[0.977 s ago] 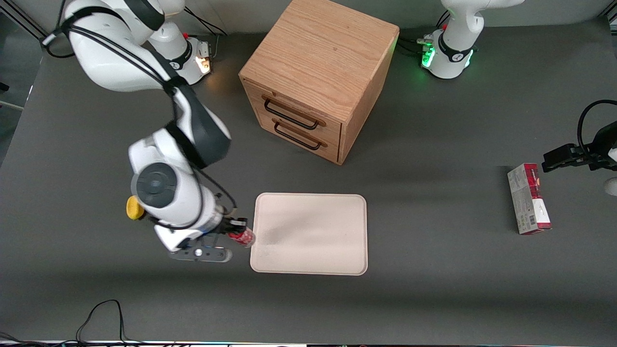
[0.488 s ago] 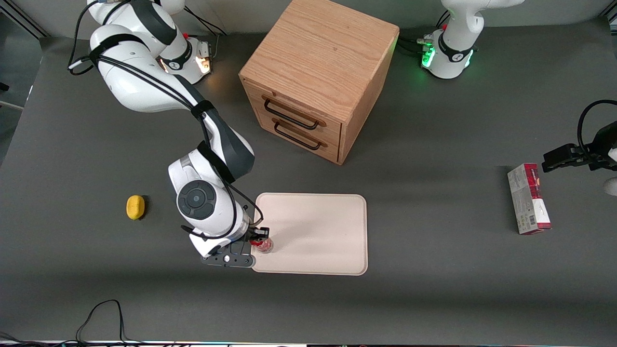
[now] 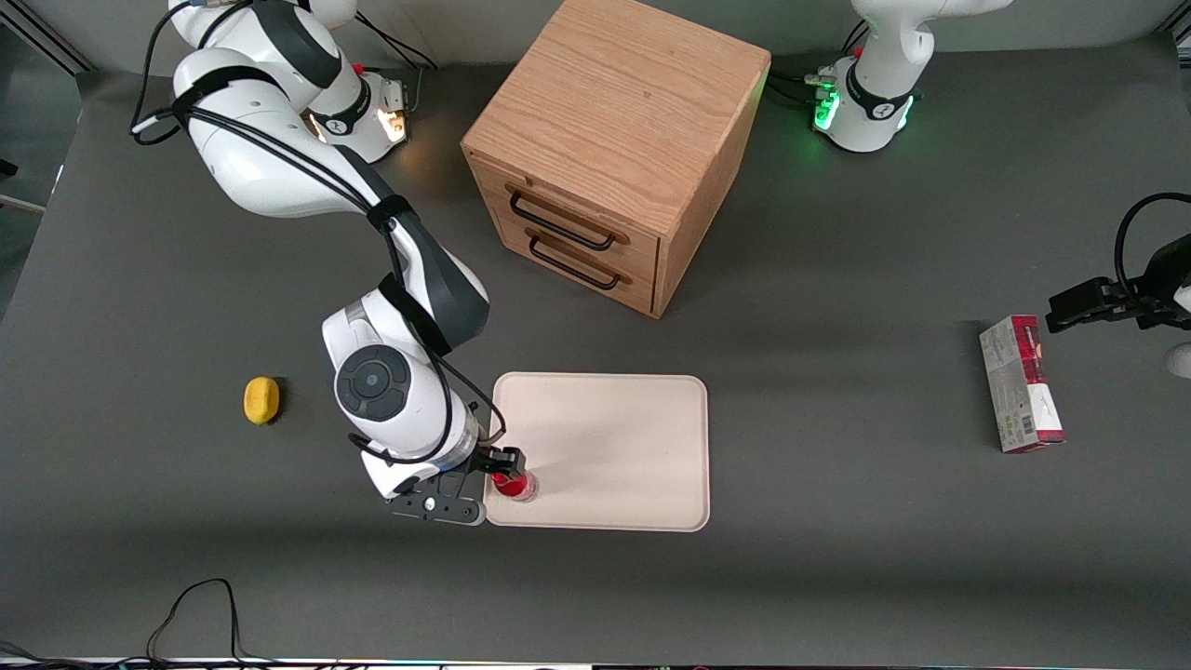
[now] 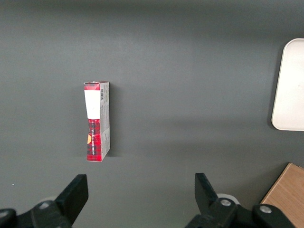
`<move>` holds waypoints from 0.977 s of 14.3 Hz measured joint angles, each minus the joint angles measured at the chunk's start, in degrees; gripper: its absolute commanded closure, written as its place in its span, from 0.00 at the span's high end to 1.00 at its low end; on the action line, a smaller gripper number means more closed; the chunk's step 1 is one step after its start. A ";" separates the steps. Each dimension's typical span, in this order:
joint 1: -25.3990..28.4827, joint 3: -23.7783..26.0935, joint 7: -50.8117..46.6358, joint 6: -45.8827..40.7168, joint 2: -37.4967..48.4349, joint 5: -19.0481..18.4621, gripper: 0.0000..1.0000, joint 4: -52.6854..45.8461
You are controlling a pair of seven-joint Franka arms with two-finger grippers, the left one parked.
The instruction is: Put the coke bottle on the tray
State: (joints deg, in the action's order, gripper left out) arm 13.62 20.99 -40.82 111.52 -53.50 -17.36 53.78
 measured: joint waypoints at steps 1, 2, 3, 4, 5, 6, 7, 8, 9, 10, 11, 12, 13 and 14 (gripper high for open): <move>-0.12 -0.24 0.00 -0.05 0.05 0.00 1.00 -0.29; -0.43 -0.32 0.00 -0.45 0.33 0.00 1.00 -0.54; -0.88 -0.32 0.13 -1.57 1.05 0.00 1.00 -0.47; -1.39 -0.33 0.23 -3.10 2.23 0.23 1.00 -0.18; -2.04 -0.55 0.63 -4.88 3.95 1.24 1.00 0.56; -2.61 -1.67 2.32 -6.48 6.34 3.71 1.00 1.73; -2.91 -4.34 5.88 -7.81 9.69 7.70 1.00 3.79; -3.03 -7.95 10.50 -8.88 14.00 12.01 1.00 7.25; -3.14 -11.63 15.36 -9.58 18.86 15.10 1.00 11.77; -3.49 -14.82 19.78 -10.20 24.29 16.72 1.00 17.10; -3.99 -16.75 22.69 -10.72 29.42 17.15 1.00 22.31; -4.30 -18.29 24.57 -10.94 34.45 17.19 1.00 27.57; -4.35 -19.91 26.28 -11.01 39.72 17.21 1.00 33.06; -4.36 -21.59 27.90 -11.01 44.73 17.22 1.00 37.99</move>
State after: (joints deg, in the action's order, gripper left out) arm 9.26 -0.60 -12.91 100.51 -8.77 -0.14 91.76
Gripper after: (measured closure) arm 0.000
